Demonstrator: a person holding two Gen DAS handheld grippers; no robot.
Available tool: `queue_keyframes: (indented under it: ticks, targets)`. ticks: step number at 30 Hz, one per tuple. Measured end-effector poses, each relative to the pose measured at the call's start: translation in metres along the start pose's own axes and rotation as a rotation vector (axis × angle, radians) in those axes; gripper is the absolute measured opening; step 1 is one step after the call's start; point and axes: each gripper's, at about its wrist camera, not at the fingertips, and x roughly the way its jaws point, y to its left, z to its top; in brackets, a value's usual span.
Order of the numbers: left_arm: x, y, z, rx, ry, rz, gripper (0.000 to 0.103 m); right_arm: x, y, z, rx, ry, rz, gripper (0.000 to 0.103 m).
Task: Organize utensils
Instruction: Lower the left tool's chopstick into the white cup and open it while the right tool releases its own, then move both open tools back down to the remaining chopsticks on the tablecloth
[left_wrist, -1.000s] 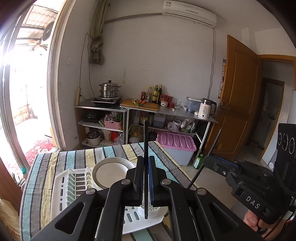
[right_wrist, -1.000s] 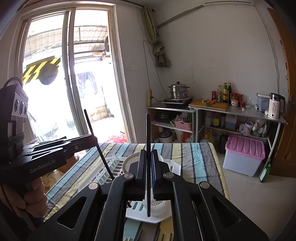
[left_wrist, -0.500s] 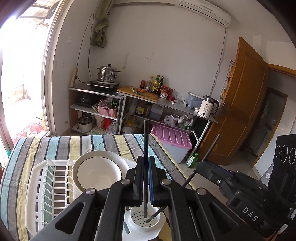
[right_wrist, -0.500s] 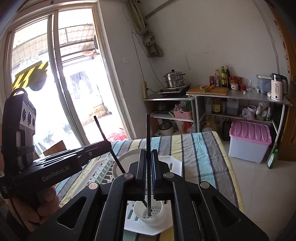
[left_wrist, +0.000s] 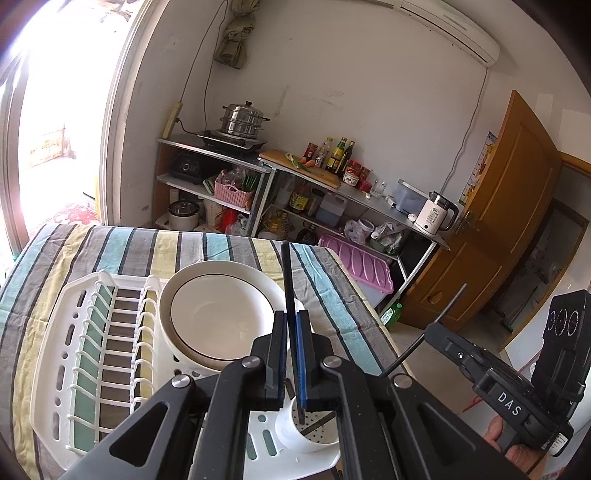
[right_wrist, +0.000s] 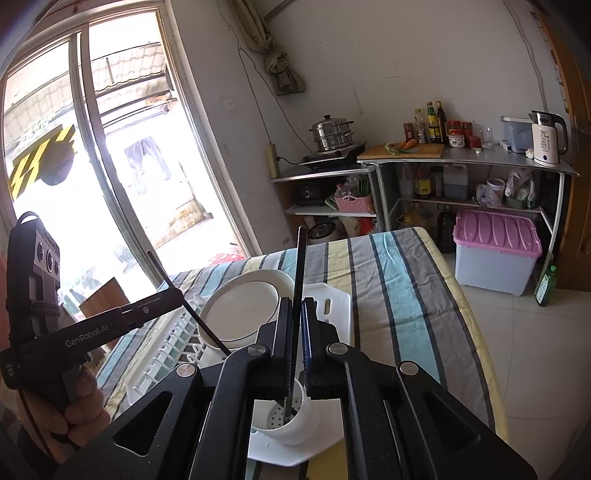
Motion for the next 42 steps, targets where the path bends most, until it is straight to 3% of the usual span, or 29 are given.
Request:
queue_keyframes:
  ticks: [8, 24, 32, 42]
  targets:
    - [-0.004, 0.024, -0.015, -0.014, 0.030, 0.055, 0.007, 0.002, -0.022, -0.007, 0.040, 0.048, -0.073, 0.007]
    - [-0.032, 0.011, -0.035, 0.051, 0.018, 0.092, 0.011, -0.020, -0.012, -0.023, -0.011, 0.071, -0.080, 0.017]
    - [-0.094, -0.010, -0.086, 0.158, -0.034, 0.113, 0.011, -0.073, 0.015, -0.059, -0.098, 0.025, -0.042, 0.017]
    - [-0.154, -0.029, -0.167, 0.216, -0.041, 0.117, 0.011, -0.121, 0.034, -0.120, -0.143, 0.030, -0.023, 0.017]
